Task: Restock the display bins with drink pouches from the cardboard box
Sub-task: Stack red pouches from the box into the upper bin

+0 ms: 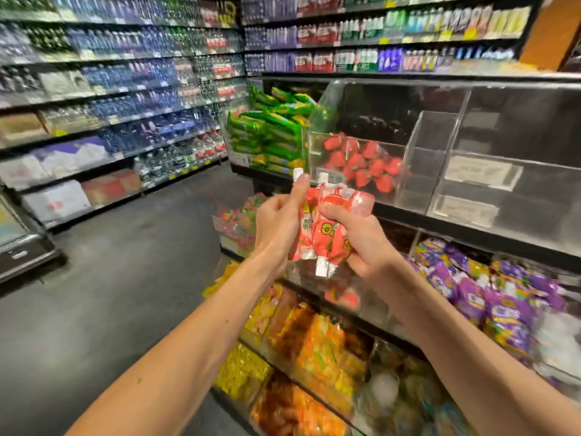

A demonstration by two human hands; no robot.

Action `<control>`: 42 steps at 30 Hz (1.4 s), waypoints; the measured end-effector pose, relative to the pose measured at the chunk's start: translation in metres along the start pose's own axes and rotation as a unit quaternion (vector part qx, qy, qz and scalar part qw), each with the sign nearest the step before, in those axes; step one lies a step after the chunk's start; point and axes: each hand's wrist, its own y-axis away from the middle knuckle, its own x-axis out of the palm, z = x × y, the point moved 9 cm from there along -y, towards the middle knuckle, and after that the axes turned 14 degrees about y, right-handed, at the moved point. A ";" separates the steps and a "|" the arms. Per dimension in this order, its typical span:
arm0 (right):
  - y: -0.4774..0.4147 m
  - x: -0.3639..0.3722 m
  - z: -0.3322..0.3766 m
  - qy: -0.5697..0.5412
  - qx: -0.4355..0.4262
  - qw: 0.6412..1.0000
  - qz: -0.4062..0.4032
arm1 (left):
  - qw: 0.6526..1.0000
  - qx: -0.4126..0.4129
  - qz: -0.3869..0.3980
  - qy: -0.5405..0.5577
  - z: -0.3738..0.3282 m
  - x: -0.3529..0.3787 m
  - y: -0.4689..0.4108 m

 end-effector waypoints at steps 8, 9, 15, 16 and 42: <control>-0.073 -0.014 0.061 0.030 -0.049 0.993 -0.102 | 0.985 0.055 0.159 0.043 -0.030 0.047 -0.080; -0.078 -0.015 0.068 0.035 -0.054 0.992 -0.105 | 0.978 0.066 0.193 0.038 -0.035 0.054 -0.086; -0.107 -0.028 0.126 -0.020 -0.120 0.981 -0.154 | 0.916 0.093 0.390 -0.033 -0.061 0.108 -0.122; -0.111 -0.029 0.138 -0.021 -0.139 0.976 -0.168 | 0.907 0.106 0.404 -0.054 -0.066 0.114 -0.131; -0.129 -0.106 0.193 0.133 -0.162 0.881 -0.425 | 0.501 0.148 0.524 -0.673 0.030 0.253 -0.276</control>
